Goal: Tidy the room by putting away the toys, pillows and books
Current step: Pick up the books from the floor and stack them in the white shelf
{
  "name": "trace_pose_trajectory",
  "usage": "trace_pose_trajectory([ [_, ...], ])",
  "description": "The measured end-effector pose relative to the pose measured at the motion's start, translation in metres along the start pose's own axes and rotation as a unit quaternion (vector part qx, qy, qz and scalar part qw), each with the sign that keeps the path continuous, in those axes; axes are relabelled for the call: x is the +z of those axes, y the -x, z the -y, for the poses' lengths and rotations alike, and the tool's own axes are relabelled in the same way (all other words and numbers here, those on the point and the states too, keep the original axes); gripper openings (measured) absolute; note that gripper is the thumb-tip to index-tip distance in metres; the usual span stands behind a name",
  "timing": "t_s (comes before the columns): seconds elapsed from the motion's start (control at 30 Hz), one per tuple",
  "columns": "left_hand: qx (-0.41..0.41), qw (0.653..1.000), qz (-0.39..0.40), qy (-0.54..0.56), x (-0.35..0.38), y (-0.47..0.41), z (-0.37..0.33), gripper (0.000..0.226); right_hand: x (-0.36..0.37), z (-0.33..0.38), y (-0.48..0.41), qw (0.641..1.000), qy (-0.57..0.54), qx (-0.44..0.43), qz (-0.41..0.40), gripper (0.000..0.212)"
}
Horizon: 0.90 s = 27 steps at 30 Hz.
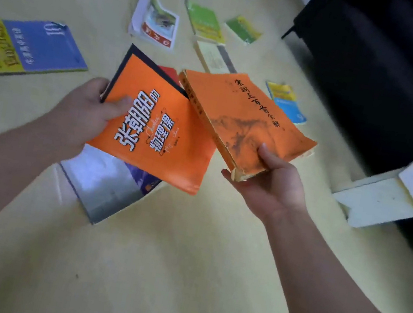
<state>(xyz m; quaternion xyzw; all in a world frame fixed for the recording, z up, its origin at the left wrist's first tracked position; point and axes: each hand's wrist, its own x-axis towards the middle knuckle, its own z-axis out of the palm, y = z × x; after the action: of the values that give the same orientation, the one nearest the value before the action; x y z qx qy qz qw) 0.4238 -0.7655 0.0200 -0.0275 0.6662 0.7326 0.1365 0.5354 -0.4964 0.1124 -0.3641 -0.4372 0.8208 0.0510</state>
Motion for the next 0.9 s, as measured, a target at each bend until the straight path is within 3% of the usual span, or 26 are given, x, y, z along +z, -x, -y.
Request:
trace_pose_trajectory([
  [0.27,0.023,0.982,0.038,-0.183,0.203,0.030,-0.035,0.014,-0.126,0.144,0.054,0.978,-0.029,0.014,-0.206,0.024],
  [0.53,0.081,0.964,0.081,-0.240,0.461,0.064,-0.039,0.018,-0.281,0.256,0.043,0.959,-0.139,-0.041,-0.244,0.021],
  [0.67,0.095,0.959,0.099,-0.247,0.572,0.081,-0.039,0.017,-0.364,0.294,0.040,0.947,-0.178,-0.109,-0.243,0.027],
  [0.77,0.121,0.939,0.122,-0.298,0.661,0.105,-0.049,0.017,-0.436,0.320,0.034,0.924,-0.215,-0.166,-0.268,0.031],
  [0.9,0.185,0.879,0.165,-0.408,0.769,0.140,-0.064,0.023,-0.525,0.347,0.034,0.881,-0.248,-0.221,-0.337,0.034],
])
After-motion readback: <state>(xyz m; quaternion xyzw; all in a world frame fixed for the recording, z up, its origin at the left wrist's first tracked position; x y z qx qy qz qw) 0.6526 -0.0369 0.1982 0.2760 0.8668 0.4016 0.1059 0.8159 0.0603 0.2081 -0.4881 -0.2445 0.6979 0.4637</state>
